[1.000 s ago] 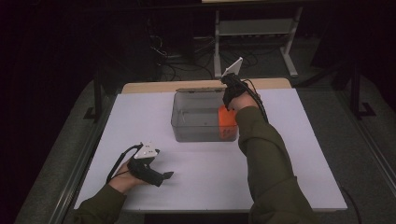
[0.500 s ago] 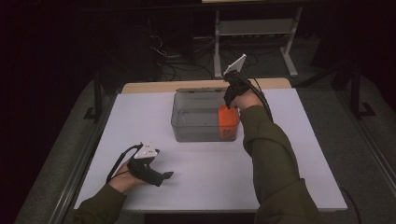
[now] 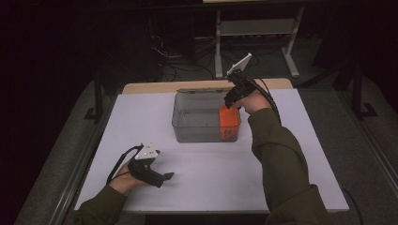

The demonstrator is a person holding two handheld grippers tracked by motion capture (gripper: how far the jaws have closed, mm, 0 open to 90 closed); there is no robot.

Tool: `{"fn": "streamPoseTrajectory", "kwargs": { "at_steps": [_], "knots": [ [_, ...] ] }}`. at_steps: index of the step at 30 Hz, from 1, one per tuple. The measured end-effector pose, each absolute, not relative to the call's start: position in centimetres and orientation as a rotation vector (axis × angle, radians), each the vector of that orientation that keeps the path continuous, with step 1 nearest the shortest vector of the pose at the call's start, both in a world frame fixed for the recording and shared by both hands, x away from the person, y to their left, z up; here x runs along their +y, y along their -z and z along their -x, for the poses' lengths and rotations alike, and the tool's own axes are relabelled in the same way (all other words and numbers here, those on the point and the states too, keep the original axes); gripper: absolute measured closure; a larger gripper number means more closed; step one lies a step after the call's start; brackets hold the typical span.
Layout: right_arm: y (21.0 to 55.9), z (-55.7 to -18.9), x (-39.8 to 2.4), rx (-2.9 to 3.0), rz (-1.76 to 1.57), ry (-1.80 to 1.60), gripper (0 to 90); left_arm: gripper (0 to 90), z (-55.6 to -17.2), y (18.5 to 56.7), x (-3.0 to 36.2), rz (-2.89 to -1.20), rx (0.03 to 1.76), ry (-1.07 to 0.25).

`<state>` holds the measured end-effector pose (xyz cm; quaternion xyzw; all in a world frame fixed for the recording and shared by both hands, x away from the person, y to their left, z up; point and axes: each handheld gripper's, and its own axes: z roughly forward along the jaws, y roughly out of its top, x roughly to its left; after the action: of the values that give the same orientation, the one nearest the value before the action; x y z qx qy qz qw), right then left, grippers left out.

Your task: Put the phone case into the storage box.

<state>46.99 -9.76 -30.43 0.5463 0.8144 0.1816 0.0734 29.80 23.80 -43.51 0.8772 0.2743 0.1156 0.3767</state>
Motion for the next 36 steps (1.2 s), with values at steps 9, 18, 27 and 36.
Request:
{"fn": "streamPoseTrajectory", "kwargs": {
  "at_steps": [9,18,27,36],
  "knots": [
    [31.0,-46.2,-10.8,2.452,-1.592,-0.607,26.7,0.0,-29.8,43.6,23.9,-2.247,0.709,-0.298],
    [31.3,-44.9,-11.9,2.434,-1.478,-0.734,13.2,0.0,-29.9,43.7,24.0,-2.249,0.715,-0.301],
    [32.0,-43.5,-13.0,2.406,-1.349,-0.847,4.2,0.0,-30.0,43.7,23.9,-2.252,0.724,-0.309],
    [32.8,-41.7,-13.9,2.391,-1.170,-0.980,0.4,0.0,-30.0,43.7,23.8,-2.248,0.732,-0.321]
  ]
}}
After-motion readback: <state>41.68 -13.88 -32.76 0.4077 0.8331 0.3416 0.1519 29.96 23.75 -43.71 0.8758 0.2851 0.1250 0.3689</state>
